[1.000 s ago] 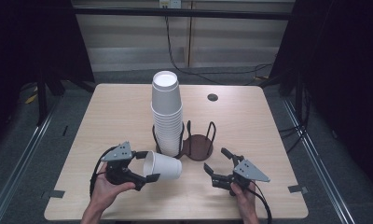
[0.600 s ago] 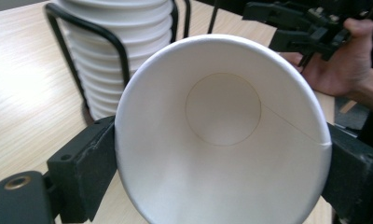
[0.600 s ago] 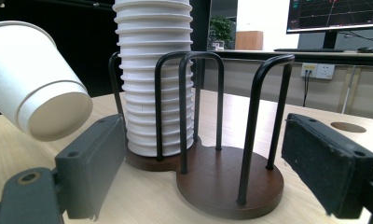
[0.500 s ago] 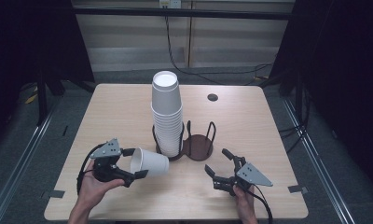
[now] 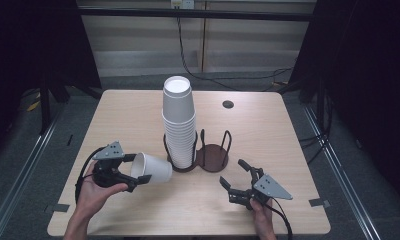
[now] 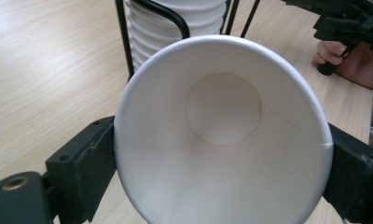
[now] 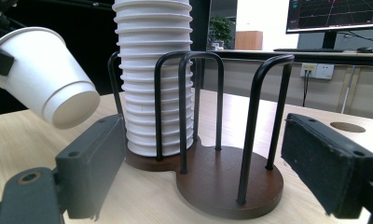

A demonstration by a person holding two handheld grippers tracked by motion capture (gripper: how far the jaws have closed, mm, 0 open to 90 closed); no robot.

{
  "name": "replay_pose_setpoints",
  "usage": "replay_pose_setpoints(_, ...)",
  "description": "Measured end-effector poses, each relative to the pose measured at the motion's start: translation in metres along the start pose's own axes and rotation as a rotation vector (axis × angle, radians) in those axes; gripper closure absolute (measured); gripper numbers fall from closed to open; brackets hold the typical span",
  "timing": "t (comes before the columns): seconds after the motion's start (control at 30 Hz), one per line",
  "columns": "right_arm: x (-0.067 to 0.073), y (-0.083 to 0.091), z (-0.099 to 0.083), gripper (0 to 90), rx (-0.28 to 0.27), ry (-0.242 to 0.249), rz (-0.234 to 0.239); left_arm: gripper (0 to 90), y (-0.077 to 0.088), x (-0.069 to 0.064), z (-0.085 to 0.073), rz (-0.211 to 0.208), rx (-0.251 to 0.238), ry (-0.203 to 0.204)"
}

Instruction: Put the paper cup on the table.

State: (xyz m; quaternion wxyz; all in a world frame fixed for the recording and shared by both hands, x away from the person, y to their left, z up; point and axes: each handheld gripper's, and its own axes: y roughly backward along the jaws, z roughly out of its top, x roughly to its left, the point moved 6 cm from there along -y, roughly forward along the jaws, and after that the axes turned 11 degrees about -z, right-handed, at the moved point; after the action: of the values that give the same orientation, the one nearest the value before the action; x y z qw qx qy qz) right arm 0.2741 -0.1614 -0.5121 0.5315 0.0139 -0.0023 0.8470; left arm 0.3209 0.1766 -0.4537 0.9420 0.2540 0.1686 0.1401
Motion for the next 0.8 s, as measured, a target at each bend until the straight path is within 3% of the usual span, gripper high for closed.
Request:
replay_pose_setpoints(0.33, 0.000, 0.000, 0.000, 13.8, 0.005, -0.001, 0.014, 9.4, 0.009, 0.020, 0.012, 0.075, 0.048, 0.007)
replay_pose_setpoints(0.6, 0.000, 0.000, 0.000, 13.6, 0.002, 0.001, 0.012, 9.3, 0.012, 0.032, 0.023, 0.100, 0.075, 0.013)
replay_pose_setpoints(0.8, 0.000, 0.000, 0.000, 13.6, 0.000, 0.001, 0.011, 9.1, 0.010, 0.039, 0.028, 0.121, 0.123, 0.012)
